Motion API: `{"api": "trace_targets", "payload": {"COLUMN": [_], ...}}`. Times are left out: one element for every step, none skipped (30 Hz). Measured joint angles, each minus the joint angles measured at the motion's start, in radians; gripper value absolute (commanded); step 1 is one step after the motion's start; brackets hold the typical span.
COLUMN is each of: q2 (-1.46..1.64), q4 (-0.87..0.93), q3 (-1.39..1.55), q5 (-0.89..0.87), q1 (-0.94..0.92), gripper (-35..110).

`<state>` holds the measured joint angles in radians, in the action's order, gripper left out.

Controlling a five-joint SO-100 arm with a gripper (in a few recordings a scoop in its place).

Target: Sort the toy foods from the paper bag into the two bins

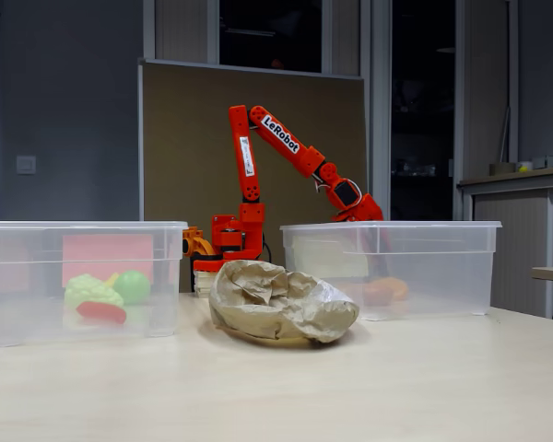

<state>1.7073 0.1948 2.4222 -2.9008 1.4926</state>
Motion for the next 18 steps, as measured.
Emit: {"api": "trace_targets", "payload": {"q2": [-0.011, -0.026, -0.041, -0.049, -0.049, -0.049, -0.051, -0.054, -0.055, -0.055, -0.055, -0.055, -0.055, -0.055, -0.055, -0.055, -0.055, -0.055], "q4": [-0.018, -0.037, -0.049, -0.060, -0.066, -0.072, -0.084, -0.089, -0.092, -0.094, -0.094, -0.094, -0.094, -0.094, -0.094, -0.094, -0.094, -0.091], "q3": [0.005, 0.006, 0.006, 0.008, 0.008, 0.006, 0.008, 0.015, 0.018, 0.018, 0.018, 0.018, 0.018, 0.018, 0.018, 0.018, 0.018, 0.018], "q5": [0.000, 0.000, 0.000, 0.000, 0.000, 0.000, 0.000, 0.003, 0.006, 0.006, 0.006, 0.006, 0.006, 0.014, 0.021, 0.021, 0.021, 0.021], "q1": [0.002, 0.005, 0.006, 0.006, 0.003, 0.002, 0.002, 0.002, 0.002, 0.000, 0.000, 0.000, 0.000, 0.000, 0.000, 0.000, 0.000, 0.000], "gripper": [8, 8, 8, 8, 8, 9, 9, 10, 11, 14, 17, 19, 21, 22, 22, 23, 24, 25]}}
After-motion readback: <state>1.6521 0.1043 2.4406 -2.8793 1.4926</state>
